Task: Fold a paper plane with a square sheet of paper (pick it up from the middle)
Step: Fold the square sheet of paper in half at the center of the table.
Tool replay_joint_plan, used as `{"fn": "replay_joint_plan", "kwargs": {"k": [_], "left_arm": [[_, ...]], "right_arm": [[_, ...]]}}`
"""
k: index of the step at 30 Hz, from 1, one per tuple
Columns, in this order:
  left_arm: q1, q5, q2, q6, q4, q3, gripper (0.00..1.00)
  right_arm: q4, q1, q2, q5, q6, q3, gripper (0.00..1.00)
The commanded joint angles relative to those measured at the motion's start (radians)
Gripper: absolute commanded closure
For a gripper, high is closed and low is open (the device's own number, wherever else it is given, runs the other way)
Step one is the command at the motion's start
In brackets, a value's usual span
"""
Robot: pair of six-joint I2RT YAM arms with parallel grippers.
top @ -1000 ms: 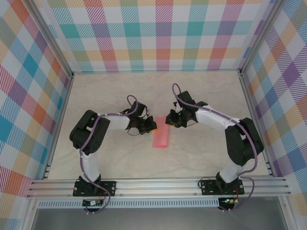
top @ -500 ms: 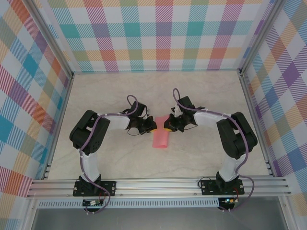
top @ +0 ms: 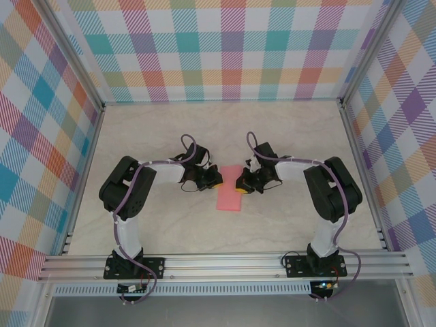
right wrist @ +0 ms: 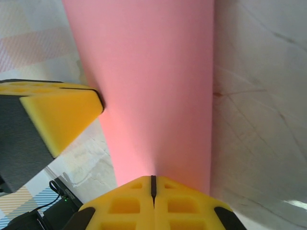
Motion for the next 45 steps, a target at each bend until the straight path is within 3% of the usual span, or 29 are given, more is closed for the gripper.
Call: {"fn": "replay_joint_plan", "kwargs": {"k": [1, 15, 29, 40, 45], "left_arm": [[-0.008, -0.042, 0.030, 0.018, -0.092, 0.003, 1.00], [-0.008, -0.039, 0.035, 0.028, -0.101, 0.002, 1.00], [-0.008, -0.034, 0.037, 0.038, -0.109, 0.011, 1.00], [-0.008, -0.027, 0.052, 0.043, -0.108, 0.018, 1.00], [-0.008, -0.027, 0.052, 0.047, -0.112, 0.022, 1.00]], "right_arm": [[0.029, -0.008, 0.018, -0.017, -0.023, -0.025, 0.95], [0.083, -0.025, 0.046, 0.011, -0.050, -0.116, 0.93], [0.207, -0.026, -0.105, -0.155, -0.012, -0.154, 0.91], [0.242, -0.027, -0.011, -0.128, -0.040, -0.234, 0.93], [0.216, -0.027, -0.066, -0.125, -0.043, -0.231, 0.92]]}}
